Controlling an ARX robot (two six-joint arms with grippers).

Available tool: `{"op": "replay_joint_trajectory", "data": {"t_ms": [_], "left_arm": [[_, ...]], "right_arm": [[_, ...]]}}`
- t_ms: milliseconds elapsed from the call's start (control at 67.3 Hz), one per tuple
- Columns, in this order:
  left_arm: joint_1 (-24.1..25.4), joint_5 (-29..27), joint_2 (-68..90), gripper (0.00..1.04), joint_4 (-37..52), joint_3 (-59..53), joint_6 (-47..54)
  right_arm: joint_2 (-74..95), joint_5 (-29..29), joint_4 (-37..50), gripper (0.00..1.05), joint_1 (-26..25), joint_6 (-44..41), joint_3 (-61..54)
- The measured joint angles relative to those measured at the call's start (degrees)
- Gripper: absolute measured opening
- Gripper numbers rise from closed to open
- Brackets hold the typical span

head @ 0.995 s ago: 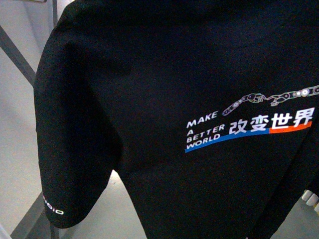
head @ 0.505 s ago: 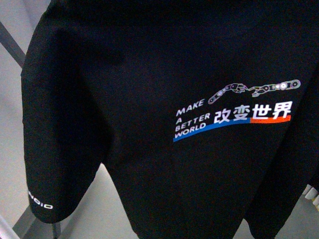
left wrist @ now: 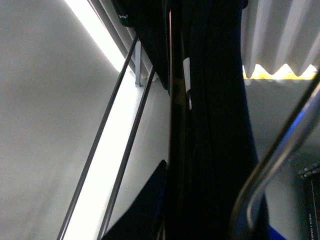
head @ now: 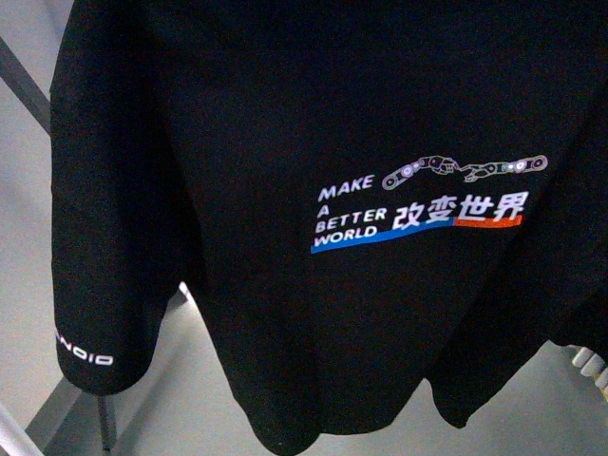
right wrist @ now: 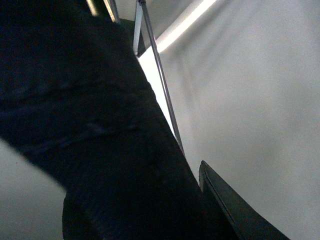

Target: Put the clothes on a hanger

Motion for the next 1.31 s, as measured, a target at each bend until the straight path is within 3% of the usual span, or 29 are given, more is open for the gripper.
{"op": "replay_joint_trajectory", "data": {"t_ms": [490,1054,1307], "left_arm": [[-0.07,1.33,0.00,1.00,0.17,0.31,1.46],[-0.09,1.70,0.00,0.98,-0.07,0.31,1.62],[-0.09,1.77,-0.04,0.98,-0.15,0.31,1.62]], "right_arm": [[-2.05,-0.72,-1.20,0.09,-1.18,-3.87,-3.21],[-3.52,2.80,0.00,0.08,-1.09,-2.99,-11.04],[-3.41,2.03,3.78,0.08,-3.65,-0.24,-16.65]]}}
